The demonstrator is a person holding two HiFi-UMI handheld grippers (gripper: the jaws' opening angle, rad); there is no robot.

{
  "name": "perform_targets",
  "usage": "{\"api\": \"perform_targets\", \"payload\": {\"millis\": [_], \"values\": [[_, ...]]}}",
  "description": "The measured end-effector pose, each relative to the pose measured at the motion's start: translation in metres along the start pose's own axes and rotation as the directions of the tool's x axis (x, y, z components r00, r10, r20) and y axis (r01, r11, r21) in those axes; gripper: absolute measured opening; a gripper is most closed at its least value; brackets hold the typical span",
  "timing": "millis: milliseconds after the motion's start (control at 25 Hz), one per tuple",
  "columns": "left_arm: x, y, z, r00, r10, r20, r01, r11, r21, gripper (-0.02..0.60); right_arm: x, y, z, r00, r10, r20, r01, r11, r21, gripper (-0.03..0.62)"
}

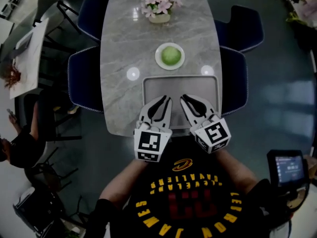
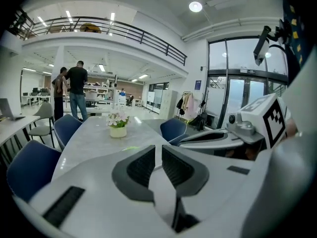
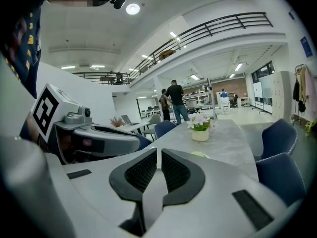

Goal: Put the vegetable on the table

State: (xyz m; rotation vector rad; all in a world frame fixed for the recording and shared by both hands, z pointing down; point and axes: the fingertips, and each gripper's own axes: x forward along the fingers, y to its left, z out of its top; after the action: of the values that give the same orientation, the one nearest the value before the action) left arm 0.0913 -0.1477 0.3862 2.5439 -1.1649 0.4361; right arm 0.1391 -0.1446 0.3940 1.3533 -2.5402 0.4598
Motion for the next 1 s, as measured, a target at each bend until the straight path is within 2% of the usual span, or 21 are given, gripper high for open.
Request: {"api": "perform_targets", "payload": {"millis": [120,280,520,880,1000], "values": [[-0.013,0.010,0.006,0.999,-0.015,0.035,0.013,0.999,0.030,0.044,0.002,0.015,0.006,1.000,-0.024,0.013,0.024,0.999,-0.032,0.036],[-0.030,0.008,0.008,0.996,-0.071,0.052,0.069,0.997,0.036,0.044,-0.008,0.028,0.017,0.995,-0.097,0.008,0.098,0.995,-0.034,0.037],[-0.047,0.002,-0.005,0.988,-0.149,0.033,0.147,0.988,0.048,0.044,-0.012,0.051,0.012,0.990,-0.136,0.027,0.137,0.990,-0.039,0.037],[-0.065,0.006,-0.005,0.979,-0.200,0.032,0.197,0.976,0.088,0.044,-0.018,0.070,0.012,0.980,-0.189,0.068,0.190,0.982,-0.015,0.035],[-0.069,0.006,-0.007,0.976,-0.216,0.028,0.212,0.972,0.097,0.044,-0.020,0.074,0.011,0.975,-0.215,0.055,0.215,0.977,0.005,0.035]]}}
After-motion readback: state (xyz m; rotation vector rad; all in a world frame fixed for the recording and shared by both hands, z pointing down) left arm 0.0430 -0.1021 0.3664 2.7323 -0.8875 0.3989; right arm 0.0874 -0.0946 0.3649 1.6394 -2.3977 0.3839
